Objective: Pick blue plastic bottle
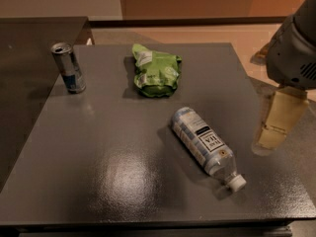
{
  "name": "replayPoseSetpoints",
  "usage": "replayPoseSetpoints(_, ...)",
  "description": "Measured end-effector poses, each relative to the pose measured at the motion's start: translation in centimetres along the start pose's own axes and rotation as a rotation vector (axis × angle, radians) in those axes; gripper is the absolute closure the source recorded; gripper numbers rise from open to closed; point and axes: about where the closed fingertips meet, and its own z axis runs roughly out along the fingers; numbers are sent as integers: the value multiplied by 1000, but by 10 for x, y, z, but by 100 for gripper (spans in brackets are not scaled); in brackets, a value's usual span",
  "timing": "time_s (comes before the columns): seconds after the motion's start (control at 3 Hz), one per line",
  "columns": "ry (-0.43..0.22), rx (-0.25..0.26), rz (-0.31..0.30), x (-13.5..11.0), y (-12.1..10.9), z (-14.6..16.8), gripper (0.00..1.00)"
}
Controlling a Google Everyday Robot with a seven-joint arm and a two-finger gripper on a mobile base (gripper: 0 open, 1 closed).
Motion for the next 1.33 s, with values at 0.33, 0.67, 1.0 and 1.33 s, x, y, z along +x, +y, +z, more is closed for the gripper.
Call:
replayPoseSetpoints(0.33, -2, -10, 53, -20, 29, 15, 0)
replayPoseSetpoints(0.67, 4, 60, 158, -33, 41, 28, 0)
replayPoseSetpoints(1.0, 7, 132, 256, -41, 40, 39, 0)
replayPoseSetpoints(1.33, 42, 147, 324, -42, 35, 57, 0)
